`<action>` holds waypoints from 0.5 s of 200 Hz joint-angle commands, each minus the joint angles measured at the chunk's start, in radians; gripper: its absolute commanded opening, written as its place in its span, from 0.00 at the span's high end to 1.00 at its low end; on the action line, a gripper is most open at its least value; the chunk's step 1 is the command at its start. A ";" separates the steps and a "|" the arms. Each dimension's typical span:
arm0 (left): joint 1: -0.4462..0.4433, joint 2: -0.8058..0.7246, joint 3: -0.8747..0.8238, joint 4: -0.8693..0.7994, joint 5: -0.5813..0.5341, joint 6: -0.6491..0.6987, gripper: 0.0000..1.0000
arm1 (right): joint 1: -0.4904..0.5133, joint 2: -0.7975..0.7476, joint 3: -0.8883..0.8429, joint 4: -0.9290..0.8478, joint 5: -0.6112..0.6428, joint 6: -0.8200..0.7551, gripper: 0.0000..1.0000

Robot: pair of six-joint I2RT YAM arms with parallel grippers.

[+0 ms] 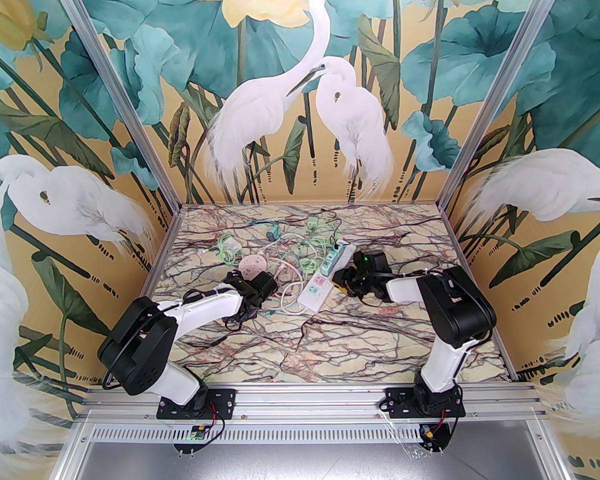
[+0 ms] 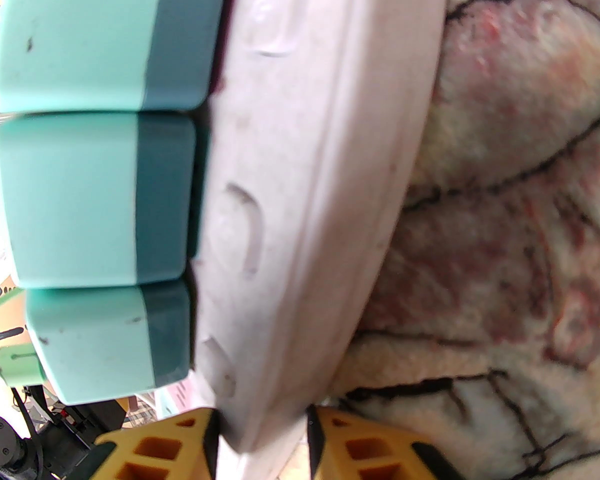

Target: Pull the plug off the socket

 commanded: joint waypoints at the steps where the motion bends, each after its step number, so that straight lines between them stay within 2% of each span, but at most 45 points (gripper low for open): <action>1: -0.011 0.006 0.011 -0.023 0.042 -0.021 0.54 | 0.008 0.045 -0.028 -0.113 0.108 -0.032 0.62; 14: -0.017 0.004 0.018 -0.013 0.058 -0.006 0.47 | 0.008 0.043 -0.028 -0.114 0.109 -0.034 0.62; 27: -0.029 -0.008 0.026 -0.003 0.073 0.006 0.34 | 0.008 0.043 -0.028 -0.115 0.111 -0.033 0.62; 54: -0.065 -0.058 0.054 0.023 0.116 0.041 0.16 | 0.008 0.046 -0.029 -0.115 0.110 -0.033 0.62; 72: -0.097 -0.109 0.074 0.044 0.146 0.068 0.11 | 0.008 0.045 -0.028 -0.114 0.111 -0.034 0.62; 100: -0.123 -0.198 0.093 0.114 0.230 0.115 0.11 | 0.008 0.046 -0.027 -0.116 0.113 -0.035 0.62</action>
